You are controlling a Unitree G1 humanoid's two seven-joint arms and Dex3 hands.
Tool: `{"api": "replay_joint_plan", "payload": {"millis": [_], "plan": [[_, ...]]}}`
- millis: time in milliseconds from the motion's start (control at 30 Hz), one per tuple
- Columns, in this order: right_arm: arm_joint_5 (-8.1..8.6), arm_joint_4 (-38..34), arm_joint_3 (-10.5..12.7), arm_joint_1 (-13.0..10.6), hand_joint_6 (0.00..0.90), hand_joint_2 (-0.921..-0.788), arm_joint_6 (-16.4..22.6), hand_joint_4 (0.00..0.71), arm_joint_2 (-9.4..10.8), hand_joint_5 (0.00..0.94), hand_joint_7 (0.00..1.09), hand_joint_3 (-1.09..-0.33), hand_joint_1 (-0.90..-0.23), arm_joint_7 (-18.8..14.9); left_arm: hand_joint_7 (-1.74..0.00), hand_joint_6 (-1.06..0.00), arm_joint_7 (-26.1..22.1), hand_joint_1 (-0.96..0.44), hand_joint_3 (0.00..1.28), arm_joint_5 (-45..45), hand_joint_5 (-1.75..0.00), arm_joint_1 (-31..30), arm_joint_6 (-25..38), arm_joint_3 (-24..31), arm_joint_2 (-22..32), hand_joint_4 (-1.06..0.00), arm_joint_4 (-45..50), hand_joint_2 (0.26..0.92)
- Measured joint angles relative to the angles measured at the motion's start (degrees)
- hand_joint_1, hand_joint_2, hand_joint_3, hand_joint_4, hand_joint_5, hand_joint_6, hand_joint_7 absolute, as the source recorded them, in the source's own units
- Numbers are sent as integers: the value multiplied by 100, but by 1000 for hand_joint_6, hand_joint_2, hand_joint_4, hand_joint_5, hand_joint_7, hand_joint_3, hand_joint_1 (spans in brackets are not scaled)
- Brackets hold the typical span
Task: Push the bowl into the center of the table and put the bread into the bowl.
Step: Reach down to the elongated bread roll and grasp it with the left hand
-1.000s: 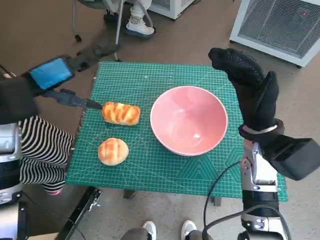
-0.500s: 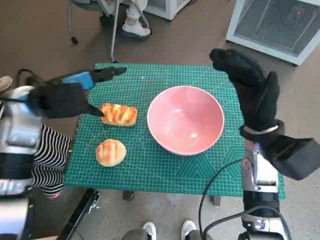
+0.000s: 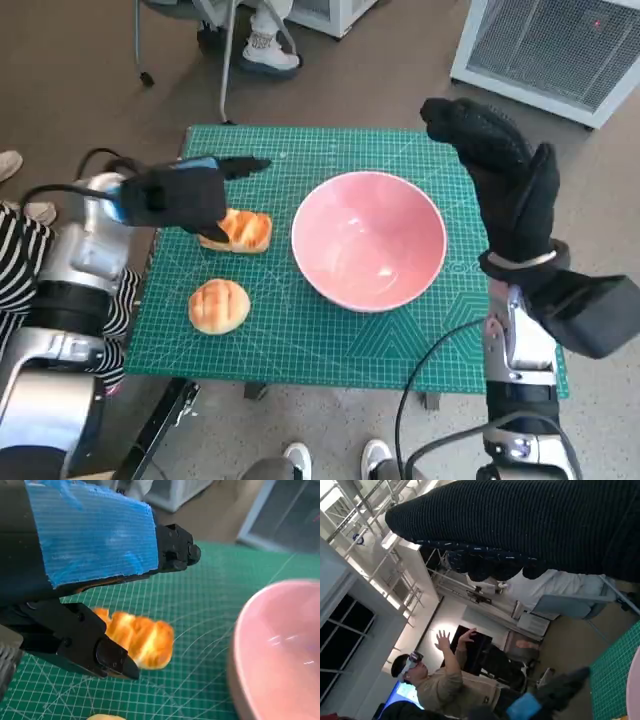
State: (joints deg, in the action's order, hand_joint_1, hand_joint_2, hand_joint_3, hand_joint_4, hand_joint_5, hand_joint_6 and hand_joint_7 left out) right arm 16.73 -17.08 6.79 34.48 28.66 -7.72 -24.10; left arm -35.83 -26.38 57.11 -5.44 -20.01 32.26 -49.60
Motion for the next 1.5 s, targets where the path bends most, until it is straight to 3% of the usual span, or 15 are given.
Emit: {"api": "replay_joint_plan", "payload": {"millis": [300,600,633,733,800,867,1000,1100,1167,1300,1500], "plan": [[98,68,1,-91,3,-921,-22,179,-24,4,638,-716,-733,-16,-39,-248,396,-49,2,-498,-13,221,143,-391,-240,-90,-810,755],[118,134,7,-166,0,-921,-46,174,-68,1,630,-709,-731,-16,-89,-422,862,-58,10,-801,-25,328,67,-668,-424,-200,-1512,775],[121,138,10,-167,0,-921,-47,174,-73,1,630,-709,-731,-16,-95,-442,912,-58,12,-841,-45,329,51,-690,-440,-250,-1575,780],[124,140,16,-168,-1,-921,-48,175,-81,1,617,-707,-732,-16,-66,-569,1054,-29,14,-944,-1085,332,0,-787,-487,-275,-1747,809],[125,140,16,-169,-1,-921,-48,175,-82,1,613,-707,-732,-16,-75,-623,1132,-10,16,-980,-1408,333,-18,-840,-504,-311,-1817,821],[126,144,16,-169,-1,-921,-49,174,-82,1,610,-706,-733,-16,-83,-659,1200,2,17,-999,-1573,338,-30,-862,-515,-348,-1882,827],[128,155,16,-170,-1,-921,-59,175,-81,1,606,-707,-732,-16,-143,-760,1347,287,100,-1052,-1352,339,-61,-902,-518,-563,-1931,901],[130,163,15,-170,0,-921,-72,174,-81,1,605,-707,-732,-16,-957,-643,1466,94,157,-1109,-1269,338,-103,-924,-517,-501,-1945,914],[130,164,14,-170,-1,-921,-86,174,-79,1,605,-707,-732,-16,-1144,-618,1564,49,158,-1137,-1234,335,-154,-942,-517,-510,-1955,917],[130,163,6,-170,-1,-921,-90,173,-67,0,603,-708,-732,-16,-1221,-620,1759,13,109,-1152,-1170,329,-322,-950,-499,-601,-1958,920],[130,161,-1,-170,0,-921,-88,168,-35,0,604,-709,-733,-17,-1139,-659,2049,2,63,-1147,-1186,284,-576,-921,-437,-663,-1956,920]]}}
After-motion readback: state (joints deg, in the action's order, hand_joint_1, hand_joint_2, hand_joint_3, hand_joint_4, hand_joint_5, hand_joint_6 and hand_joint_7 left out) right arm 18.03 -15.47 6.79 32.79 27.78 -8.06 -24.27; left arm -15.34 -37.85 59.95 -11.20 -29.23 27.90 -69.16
